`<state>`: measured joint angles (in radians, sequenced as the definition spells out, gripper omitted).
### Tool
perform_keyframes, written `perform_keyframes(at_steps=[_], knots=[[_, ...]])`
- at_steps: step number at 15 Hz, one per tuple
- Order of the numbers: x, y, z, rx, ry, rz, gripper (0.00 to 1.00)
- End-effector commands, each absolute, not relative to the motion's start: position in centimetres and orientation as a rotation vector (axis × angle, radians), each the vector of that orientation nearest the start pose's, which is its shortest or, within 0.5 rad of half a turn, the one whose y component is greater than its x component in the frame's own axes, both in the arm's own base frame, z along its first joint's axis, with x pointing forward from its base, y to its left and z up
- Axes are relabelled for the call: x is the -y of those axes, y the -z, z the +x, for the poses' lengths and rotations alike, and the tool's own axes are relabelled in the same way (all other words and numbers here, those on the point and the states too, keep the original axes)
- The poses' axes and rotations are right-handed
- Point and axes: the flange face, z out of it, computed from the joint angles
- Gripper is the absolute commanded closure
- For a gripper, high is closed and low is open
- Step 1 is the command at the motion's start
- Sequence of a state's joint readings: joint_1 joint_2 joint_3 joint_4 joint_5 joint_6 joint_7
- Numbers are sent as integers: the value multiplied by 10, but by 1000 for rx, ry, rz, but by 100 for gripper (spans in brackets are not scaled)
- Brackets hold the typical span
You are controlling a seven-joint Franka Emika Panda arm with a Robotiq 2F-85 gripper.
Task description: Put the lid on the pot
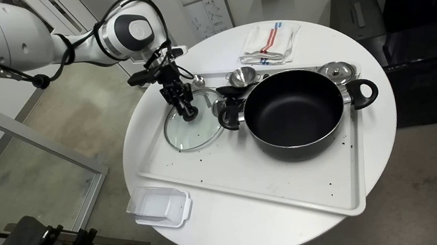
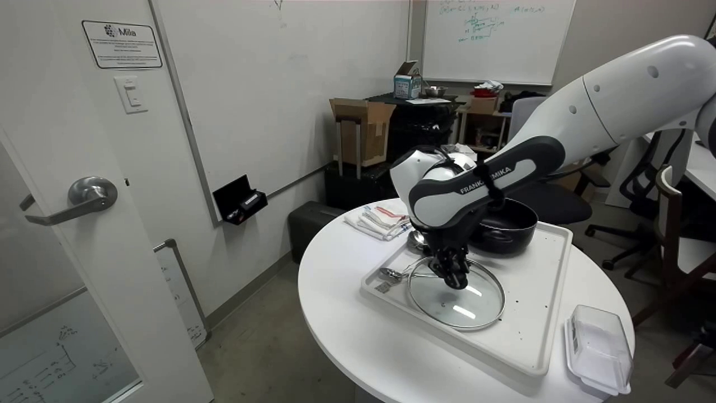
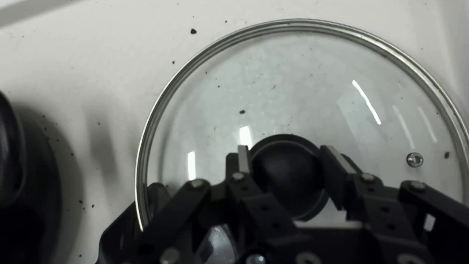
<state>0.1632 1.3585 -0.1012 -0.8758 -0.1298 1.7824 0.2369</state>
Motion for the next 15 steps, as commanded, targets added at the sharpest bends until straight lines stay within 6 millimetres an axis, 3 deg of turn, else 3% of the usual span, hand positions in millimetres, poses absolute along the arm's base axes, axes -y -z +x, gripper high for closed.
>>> perform_keyframes(at_steps=[1,9,15], knots=[[-73,-51,718,-37,-679,-3368,76],[-104,-133,726,-13,-561,-3348,76],[-101,-175,721,-48,-511,-3333,76]])
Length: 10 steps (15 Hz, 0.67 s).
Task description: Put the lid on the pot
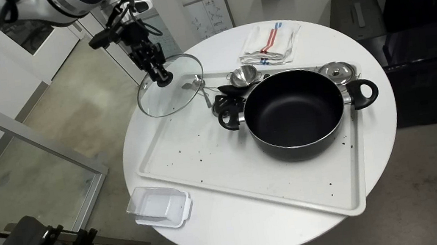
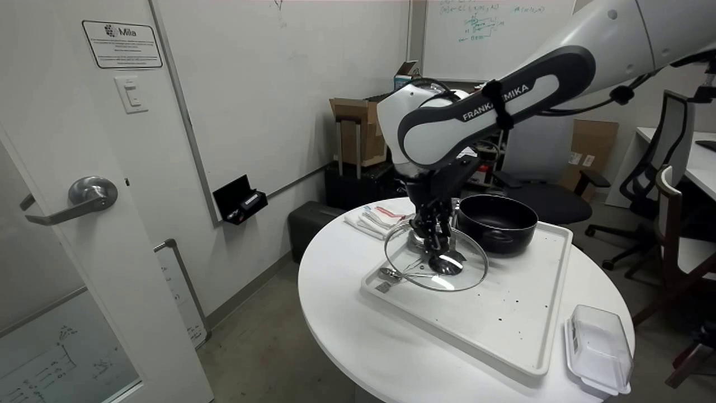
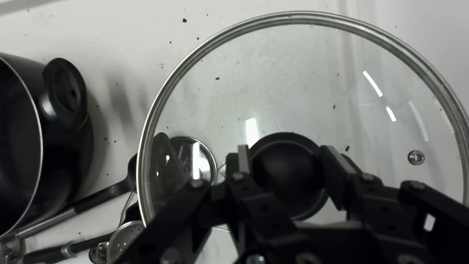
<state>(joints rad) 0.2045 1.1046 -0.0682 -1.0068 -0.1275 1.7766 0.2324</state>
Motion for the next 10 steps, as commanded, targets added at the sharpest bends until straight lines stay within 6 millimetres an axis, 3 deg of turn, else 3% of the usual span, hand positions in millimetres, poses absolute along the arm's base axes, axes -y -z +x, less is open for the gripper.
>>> perform_keyframes(at_steps=[1,5,10], knots=[[-97,-181,720,-62,-491,-3334,76],[-76,-204,714,-132,-459,-3319,76],[-24,-230,707,-299,-432,-3266,76]])
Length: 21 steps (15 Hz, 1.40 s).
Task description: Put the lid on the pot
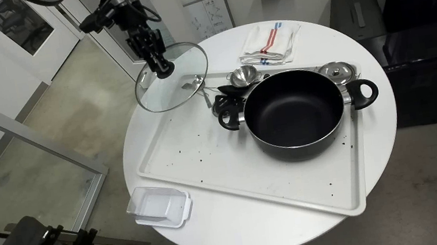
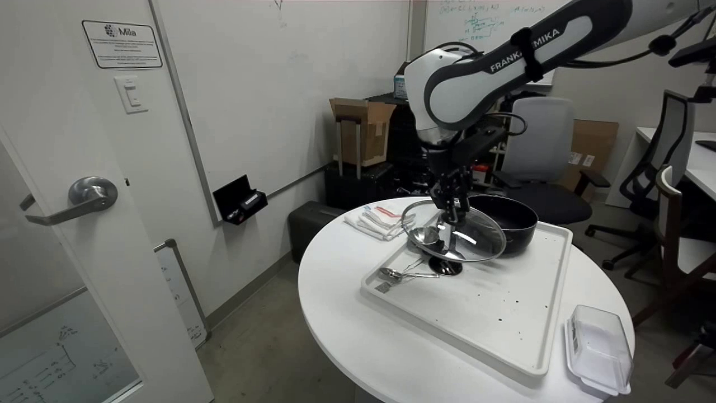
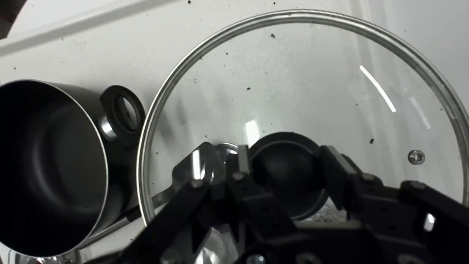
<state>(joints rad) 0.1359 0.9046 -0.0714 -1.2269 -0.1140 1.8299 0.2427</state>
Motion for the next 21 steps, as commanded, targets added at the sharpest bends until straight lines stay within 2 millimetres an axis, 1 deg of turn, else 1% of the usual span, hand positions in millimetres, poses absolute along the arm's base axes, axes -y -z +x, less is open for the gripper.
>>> perform_keyframes(at_steps=[1,4,6,11,15,21], knots=[[-10,-235,706,-341,-430,-3249,76],[30,-245,703,-474,-420,-3198,76],[56,-247,701,-560,-421,-3167,76],[114,-248,697,-756,-418,-3100,76],[150,-249,691,-852,-421,-3076,76],[197,-248,683,-954,-430,-3034,76]])
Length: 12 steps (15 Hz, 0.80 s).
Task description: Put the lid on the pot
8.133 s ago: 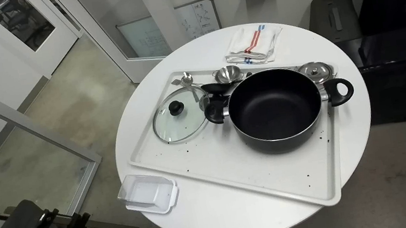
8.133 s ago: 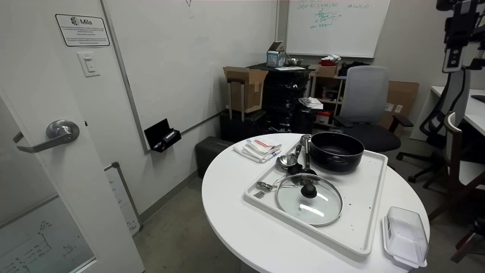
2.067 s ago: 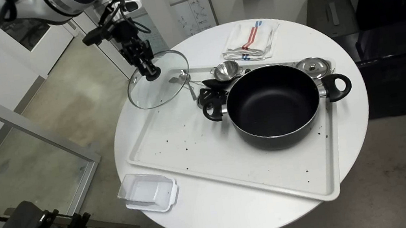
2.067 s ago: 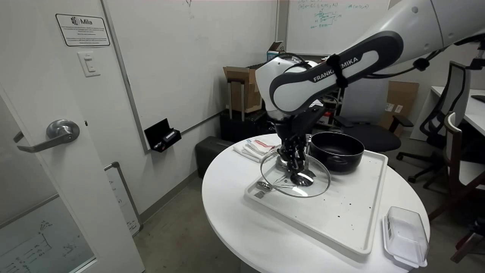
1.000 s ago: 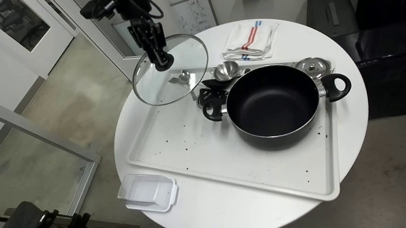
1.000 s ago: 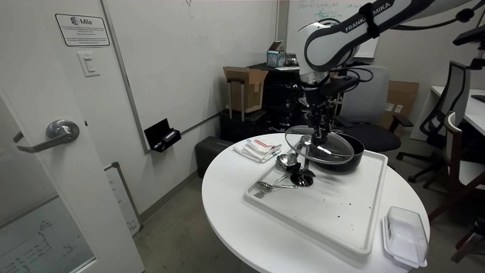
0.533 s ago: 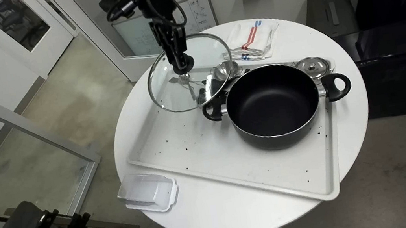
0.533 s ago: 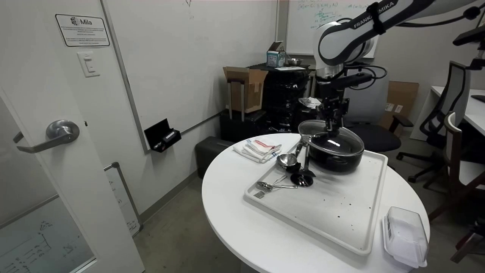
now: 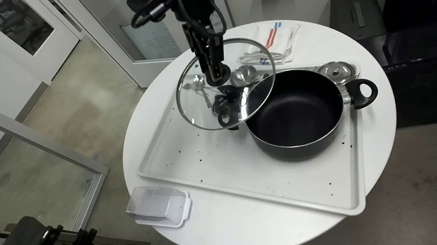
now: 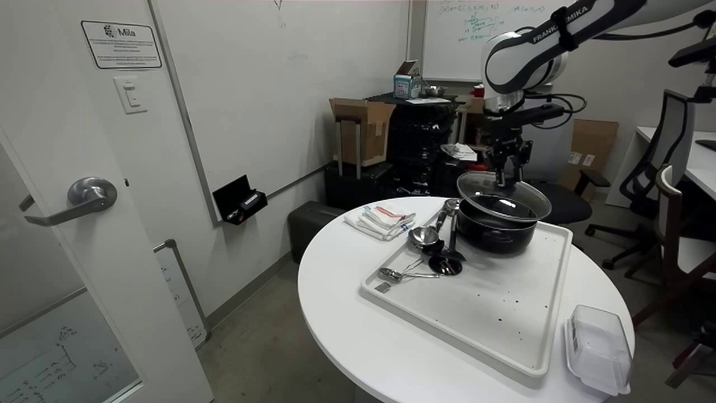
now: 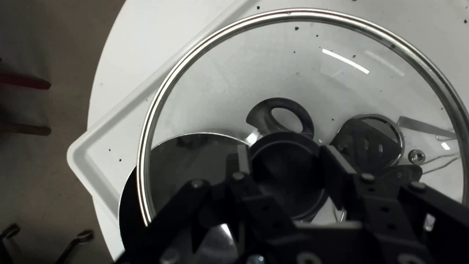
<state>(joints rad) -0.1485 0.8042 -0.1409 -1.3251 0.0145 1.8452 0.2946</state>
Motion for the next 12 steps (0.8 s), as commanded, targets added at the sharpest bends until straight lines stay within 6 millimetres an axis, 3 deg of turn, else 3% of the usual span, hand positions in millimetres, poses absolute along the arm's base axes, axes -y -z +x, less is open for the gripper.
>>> perform_keyframes(at_steps=[1,12], knots=[[206,-249,682,-975,-432,-3019,76],[282,-234,682,-1226,-428,-2851,76]])
